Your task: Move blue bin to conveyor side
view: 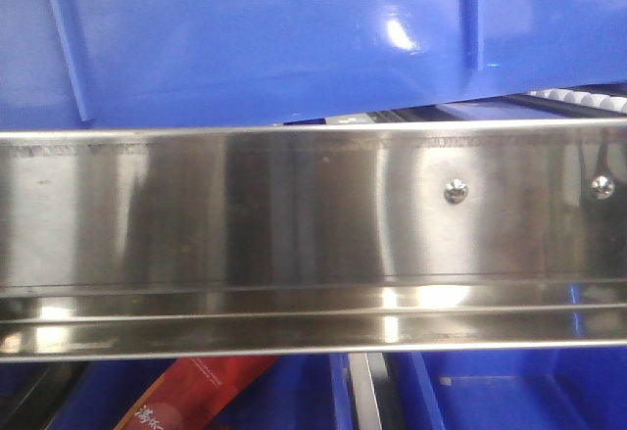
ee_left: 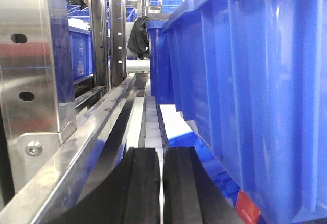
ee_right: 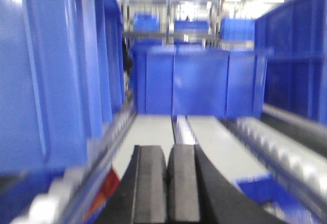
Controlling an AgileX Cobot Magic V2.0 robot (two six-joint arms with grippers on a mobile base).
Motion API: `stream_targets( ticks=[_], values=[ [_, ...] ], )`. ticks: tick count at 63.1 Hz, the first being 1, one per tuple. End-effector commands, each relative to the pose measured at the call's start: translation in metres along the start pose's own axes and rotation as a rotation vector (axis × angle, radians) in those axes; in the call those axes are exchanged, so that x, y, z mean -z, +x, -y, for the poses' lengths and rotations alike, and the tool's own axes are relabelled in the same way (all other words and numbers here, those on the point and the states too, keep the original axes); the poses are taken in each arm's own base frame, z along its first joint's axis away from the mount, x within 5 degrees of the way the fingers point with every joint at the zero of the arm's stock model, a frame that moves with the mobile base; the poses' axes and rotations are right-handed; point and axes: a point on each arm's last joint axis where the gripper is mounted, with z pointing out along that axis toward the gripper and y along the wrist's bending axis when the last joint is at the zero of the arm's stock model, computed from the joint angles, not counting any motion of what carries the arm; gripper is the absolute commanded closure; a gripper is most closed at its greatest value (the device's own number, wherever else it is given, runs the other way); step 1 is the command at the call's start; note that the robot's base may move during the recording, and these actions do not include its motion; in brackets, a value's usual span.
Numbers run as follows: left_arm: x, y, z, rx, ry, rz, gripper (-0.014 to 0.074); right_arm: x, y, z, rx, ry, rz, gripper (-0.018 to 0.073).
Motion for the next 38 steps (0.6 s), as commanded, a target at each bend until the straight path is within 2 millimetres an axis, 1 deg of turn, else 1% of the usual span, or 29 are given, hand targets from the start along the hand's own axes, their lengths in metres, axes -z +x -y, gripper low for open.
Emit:
stream_targets(
  ticks=[1, 2, 4, 9, 11, 18, 19, 22, 23, 30, 33, 37, 38],
  values=[
    [0.001, -0.012, 0.000, 0.004, 0.003, 0.125, 0.0585, 0.002, -0.016, 0.001, 0.004, 0.015, 0.177, 0.0642],
    [0.001, -0.013, 0.000, 0.004, 0.003, 0.142, 0.0585, 0.002, -0.018, 0.001, 0.004, 0.015, 0.186, 0.0642],
    [0.002, -0.017, 0.000, 0.006, 0.004, 0.170, 0.0585, 0.002, -0.026, 0.001, 0.004, 0.015, 0.209, 0.0642],
    [0.004, -0.038, 0.000, 0.006, 0.002, 0.204, 0.0585, 0.004, -0.052, 0.000, 0.003, 0.007, 0.198, 0.0642],
    [0.006, -0.047, 0.000, 0.006, 0.001, 0.202, 0.0585, 0.006, -0.066, 0.000, 0.003, 0.003, 0.198, 0.0642],
    [0.017, -0.086, -0.001, 0.007, -0.005, 0.177, 0.0585, 0.015, -0.104, -0.002, 0.004, -0.010, 0.156, 0.0642],
    [0.019, -0.093, -0.001, 0.007, -0.006, 0.176, 0.0585, 0.016, -0.115, -0.002, 0.004, -0.012, 0.158, 0.0642],
    [0.022, -0.106, -0.002, 0.007, -0.007, 0.169, 0.0585, 0.015, -0.127, -0.003, 0.005, -0.015, 0.125, 0.0642],
    [0.023, -0.112, -0.002, 0.007, -0.008, 0.167, 0.0585, 0.015, -0.135, -0.003, 0.005, -0.016, 0.128, 0.0642],
    [0.022, -0.141, -0.002, 0.008, -0.011, 0.086, 0.0585, 0.003, -0.165, -0.004, 0.008, -0.025, 0.021, 0.0642],
    [0.016, -0.150, -0.003, 0.009, -0.013, 0.014, 0.0585, -0.003, -0.174, -0.004, 0.008, -0.028, -0.026, 0.0642],
    [0.009, -0.162, -0.003, 0.012, -0.014, -0.066, 0.0585, -0.017, -0.185, -0.005, 0.009, -0.033, -0.114, 0.0642],
    [0.006, -0.165, -0.003, 0.015, -0.013, -0.087, 0.0585, -0.018, -0.190, -0.005, 0.010, -0.034, -0.122, 0.0642]
  ],
)
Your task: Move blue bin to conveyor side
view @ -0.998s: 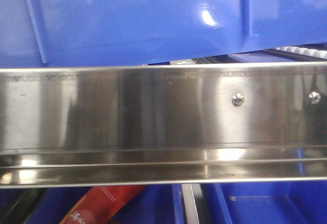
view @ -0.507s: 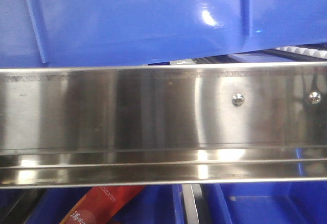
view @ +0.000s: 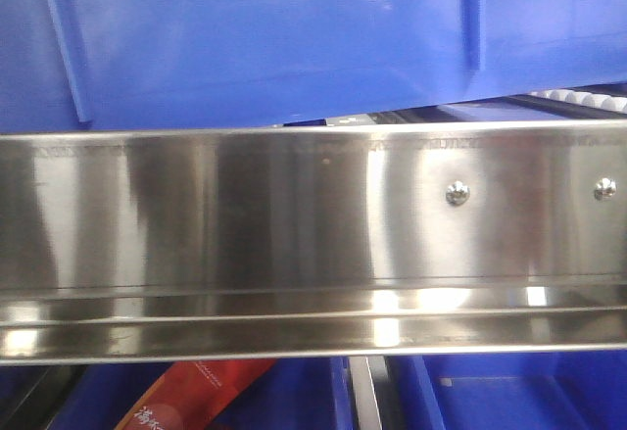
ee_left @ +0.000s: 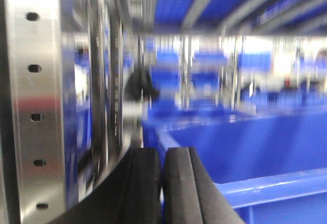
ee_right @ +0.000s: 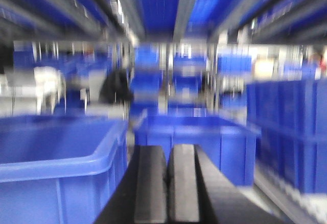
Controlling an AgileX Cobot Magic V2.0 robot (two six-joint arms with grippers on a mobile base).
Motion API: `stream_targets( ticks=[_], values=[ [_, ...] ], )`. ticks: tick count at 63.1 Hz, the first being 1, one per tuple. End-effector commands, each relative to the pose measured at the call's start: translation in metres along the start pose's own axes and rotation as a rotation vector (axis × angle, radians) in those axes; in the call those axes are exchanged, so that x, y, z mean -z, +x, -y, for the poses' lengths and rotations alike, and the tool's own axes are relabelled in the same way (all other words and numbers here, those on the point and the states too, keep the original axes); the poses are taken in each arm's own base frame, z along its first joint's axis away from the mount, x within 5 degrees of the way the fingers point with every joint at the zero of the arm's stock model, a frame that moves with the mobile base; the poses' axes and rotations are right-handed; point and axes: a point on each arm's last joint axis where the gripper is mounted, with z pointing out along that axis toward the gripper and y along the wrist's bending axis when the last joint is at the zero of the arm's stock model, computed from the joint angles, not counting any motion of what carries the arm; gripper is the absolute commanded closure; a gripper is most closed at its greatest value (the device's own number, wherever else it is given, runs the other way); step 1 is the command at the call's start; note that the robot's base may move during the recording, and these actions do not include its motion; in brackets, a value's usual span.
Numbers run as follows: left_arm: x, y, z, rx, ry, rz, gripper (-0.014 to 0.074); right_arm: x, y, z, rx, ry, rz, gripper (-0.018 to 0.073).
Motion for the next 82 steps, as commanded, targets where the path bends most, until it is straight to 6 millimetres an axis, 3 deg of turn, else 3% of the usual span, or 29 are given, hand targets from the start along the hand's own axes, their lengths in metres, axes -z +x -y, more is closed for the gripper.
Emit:
stream_targets(
  ticks=[1, 17, 27, 37, 42, 50, 63, 71, 82],
  values=[
    [-0.013, -0.013, 0.001, 0.017, 0.005, -0.138, 0.0585, -0.017, -0.016, 0.000, 0.004, -0.003, -0.123, 0.0642],
    [-0.074, -0.047, 0.005, 0.064, 0.033, -0.530, 0.0585, -0.069, -0.042, 0.000, 0.002, -0.015, -0.349, 0.0642],
    [-0.111, -0.062, 0.005, 0.065, 0.032, -0.542, 0.0585, -0.088, -0.050, 0.001, -0.003, -0.016, -0.346, 0.0642],
    [-0.142, -0.058, 0.008, 0.106, 0.051, -0.518, 0.0585, -0.094, -0.053, -0.002, -0.051, -0.037, -0.301, 0.0642],
    [-0.151, -0.055, 0.010, 0.122, 0.057, -0.530, 0.0585, -0.096, -0.053, -0.002, -0.049, -0.038, -0.304, 0.0642],
    [-0.163, -0.054, 0.010, 0.121, 0.058, -0.571, 0.0585, -0.116, -0.054, -0.003, -0.048, -0.052, -0.442, 0.0642],
    [-0.177, -0.052, 0.010, 0.121, 0.057, -0.603, 0.0585, -0.179, -0.065, -0.010, -0.004, -0.116, -0.619, 0.0642],
    [-0.177, -0.052, 0.010, 0.121, 0.057, -0.605, 0.0585, -0.220, -0.059, -0.017, 0.002, -0.149, -0.670, 0.0642],
    [-0.177, -0.052, 0.010, 0.121, 0.057, -0.605, 0.0585, -0.261, -0.052, -0.030, 0.014, -0.191, -0.740, 0.0642]
  ],
)
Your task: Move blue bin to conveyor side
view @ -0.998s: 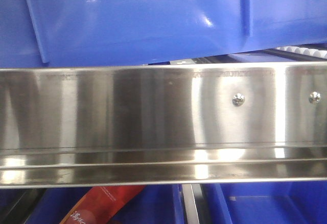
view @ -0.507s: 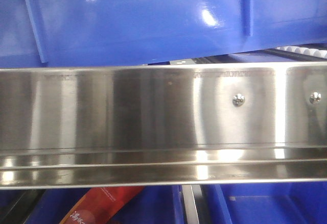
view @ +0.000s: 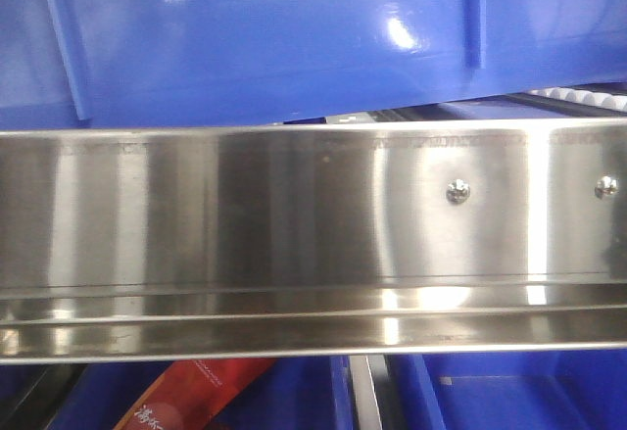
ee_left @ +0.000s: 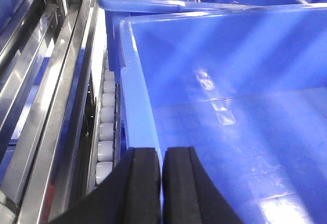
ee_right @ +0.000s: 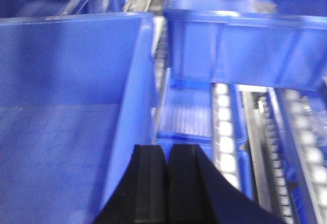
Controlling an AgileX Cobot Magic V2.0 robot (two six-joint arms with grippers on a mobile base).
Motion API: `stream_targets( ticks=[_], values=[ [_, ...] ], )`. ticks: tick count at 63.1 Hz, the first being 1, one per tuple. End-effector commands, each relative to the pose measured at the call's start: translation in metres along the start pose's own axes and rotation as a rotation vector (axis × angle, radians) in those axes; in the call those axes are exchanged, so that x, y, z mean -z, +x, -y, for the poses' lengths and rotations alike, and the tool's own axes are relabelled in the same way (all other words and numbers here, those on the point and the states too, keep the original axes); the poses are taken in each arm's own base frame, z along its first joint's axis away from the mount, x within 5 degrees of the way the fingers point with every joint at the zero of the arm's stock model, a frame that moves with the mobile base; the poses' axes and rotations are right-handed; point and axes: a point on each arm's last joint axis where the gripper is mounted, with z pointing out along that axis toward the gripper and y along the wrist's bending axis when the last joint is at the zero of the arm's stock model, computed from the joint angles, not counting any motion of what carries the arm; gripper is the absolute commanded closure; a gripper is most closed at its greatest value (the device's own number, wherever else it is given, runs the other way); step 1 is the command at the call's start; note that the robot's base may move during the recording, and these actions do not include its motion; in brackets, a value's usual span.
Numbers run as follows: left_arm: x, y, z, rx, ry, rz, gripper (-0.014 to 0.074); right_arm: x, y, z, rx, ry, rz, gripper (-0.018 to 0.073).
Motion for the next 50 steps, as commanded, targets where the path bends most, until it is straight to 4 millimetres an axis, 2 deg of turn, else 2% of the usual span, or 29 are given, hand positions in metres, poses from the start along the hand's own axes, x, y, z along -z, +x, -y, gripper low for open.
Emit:
stream_targets(
  ticks=[1, 21, 37, 40, 44, 50],
  values=[
    [0.002, -0.003, 0.001, 0.007, 0.009, 0.017, 0.0585, -0.013, -0.013, -0.003, 0.026, -0.012, -0.023, 0.0642],
    [0.002, -0.003, 0.001, 0.007, 0.009, 0.017, 0.0585, -0.046, -0.044, -0.007, 0.086, -0.033, -0.096, 0.0642],
    [0.002, -0.003, 0.001, 0.007, 0.009, 0.017, 0.0585, -0.067, -0.043, -0.009, 0.158, -0.048, -0.126, 0.0631],
    [0.002, -0.003, 0.001, 0.007, 0.009, 0.017, 0.0585, -0.072, -0.042, -0.011, 0.172, -0.056, -0.134, 0.0584],
    [0.002, -0.003, 0.001, 0.007, 0.009, 0.017, 0.0585, -0.082, -0.040, -0.016, 0.179, -0.069, -0.155, 0.0440],
    [0.002, -0.003, 0.001, 0.007, 0.008, 0.012, 0.0585, -0.093, -0.037, -0.018, 0.184, -0.073, -0.177, 0.0296]
  ],
)
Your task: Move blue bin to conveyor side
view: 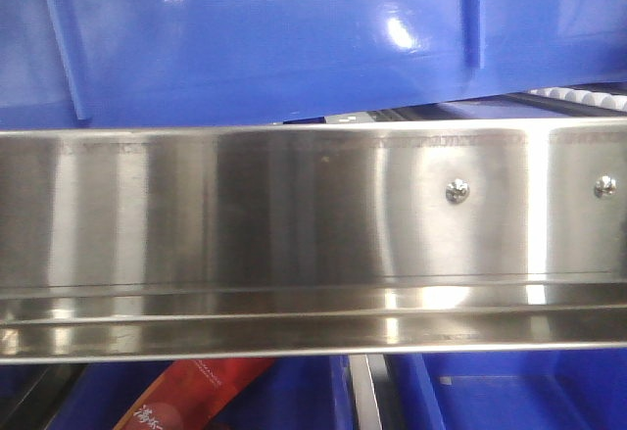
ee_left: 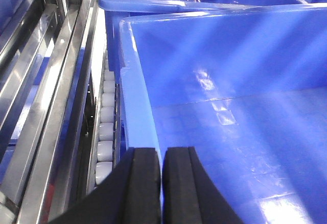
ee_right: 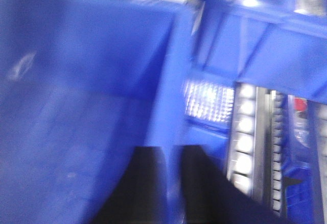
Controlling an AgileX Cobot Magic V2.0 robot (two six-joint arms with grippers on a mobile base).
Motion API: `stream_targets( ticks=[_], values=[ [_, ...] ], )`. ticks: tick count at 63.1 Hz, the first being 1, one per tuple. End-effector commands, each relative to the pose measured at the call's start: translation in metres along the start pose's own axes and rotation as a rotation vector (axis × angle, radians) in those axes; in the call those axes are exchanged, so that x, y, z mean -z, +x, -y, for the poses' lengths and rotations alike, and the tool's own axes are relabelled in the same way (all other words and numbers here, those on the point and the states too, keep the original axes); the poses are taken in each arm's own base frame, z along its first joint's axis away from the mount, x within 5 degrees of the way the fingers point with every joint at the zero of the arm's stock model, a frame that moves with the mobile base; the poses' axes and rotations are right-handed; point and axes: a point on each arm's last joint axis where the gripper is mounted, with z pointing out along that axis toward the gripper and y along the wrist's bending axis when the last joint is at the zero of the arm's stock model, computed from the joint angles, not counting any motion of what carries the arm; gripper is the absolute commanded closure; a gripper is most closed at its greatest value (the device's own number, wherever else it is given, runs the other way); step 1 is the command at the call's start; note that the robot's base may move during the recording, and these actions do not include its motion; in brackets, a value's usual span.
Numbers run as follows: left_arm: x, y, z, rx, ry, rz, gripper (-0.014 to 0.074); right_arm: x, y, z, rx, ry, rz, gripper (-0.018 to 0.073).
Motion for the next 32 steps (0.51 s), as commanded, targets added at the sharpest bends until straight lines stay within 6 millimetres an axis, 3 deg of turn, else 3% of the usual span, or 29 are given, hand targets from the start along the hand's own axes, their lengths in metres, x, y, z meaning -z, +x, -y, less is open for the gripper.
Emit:
stream_targets(
  ticks=[1, 32],
  values=[
    [0.002, -0.002, 0.001, 0.007, 0.008, 0.008, 0.0585, -0.006, -0.002, 0.000, 0.022, 0.009, 0.003, 0.0284],
    [0.002, 0.002, 0.001, 0.007, 0.007, -0.036, 0.0585, -0.041, 0.004, 0.009, -0.019, 0.063, -0.081, 0.0269]
  ],
)
